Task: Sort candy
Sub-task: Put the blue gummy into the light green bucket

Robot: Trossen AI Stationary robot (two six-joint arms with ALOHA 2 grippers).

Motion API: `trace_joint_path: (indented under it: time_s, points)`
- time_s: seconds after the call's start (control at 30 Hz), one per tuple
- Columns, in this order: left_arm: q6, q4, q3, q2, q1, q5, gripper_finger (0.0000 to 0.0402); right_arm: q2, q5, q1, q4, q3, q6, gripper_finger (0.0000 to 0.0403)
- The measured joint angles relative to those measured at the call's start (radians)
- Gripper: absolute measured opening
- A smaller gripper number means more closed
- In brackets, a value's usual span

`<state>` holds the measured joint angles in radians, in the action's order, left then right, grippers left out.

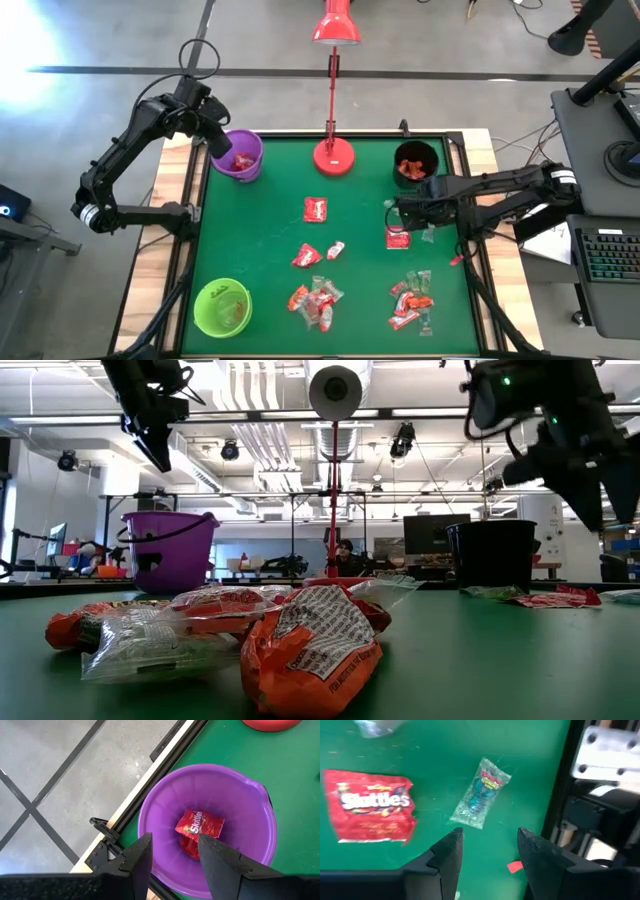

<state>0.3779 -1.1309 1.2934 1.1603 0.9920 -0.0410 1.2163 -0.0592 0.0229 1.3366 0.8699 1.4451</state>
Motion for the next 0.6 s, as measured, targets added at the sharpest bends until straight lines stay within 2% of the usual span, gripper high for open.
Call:
trace_joint_path:
  time_s: [0.23, 0.6]
  points:
    - [-0.001, 0.0, 0.0, 0.0, 0.0, 0.0, 0.0141, 0.0, -0.004, -0.023, -0.151, -0.106, 0.07, 0.0181]
    - [-0.001, 0.0, 0.0, 0.0, 0.0, 0.0, 0.0141, 0.0, 0.006, -0.023, -0.238, -0.2, 0.123, 0.0178]
